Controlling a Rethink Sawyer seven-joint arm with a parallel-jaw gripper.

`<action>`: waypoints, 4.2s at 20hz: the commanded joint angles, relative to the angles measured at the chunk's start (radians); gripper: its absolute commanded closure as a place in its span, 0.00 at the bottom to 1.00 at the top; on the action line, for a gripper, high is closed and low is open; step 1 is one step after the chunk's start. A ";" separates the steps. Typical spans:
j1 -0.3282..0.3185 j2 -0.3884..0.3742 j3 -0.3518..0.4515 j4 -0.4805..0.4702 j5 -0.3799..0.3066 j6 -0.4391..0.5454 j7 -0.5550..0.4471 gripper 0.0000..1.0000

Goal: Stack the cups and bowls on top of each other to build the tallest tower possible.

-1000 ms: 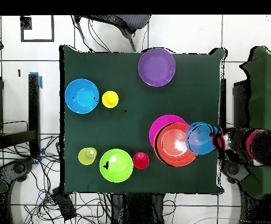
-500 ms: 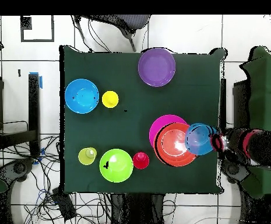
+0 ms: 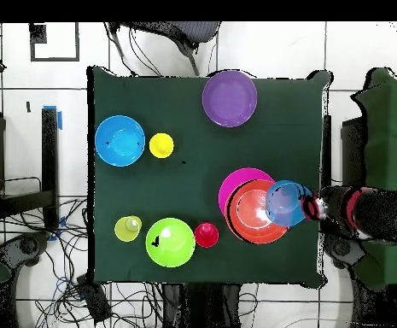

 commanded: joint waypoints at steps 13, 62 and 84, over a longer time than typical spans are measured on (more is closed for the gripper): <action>0.085 0.082 -0.048 0.016 -0.097 0.092 -0.299 1.00; 0.144 0.124 -0.090 -0.027 -0.189 0.211 -0.304 1.00; 0.160 0.149 -0.106 -0.019 -0.206 0.141 -0.250 1.00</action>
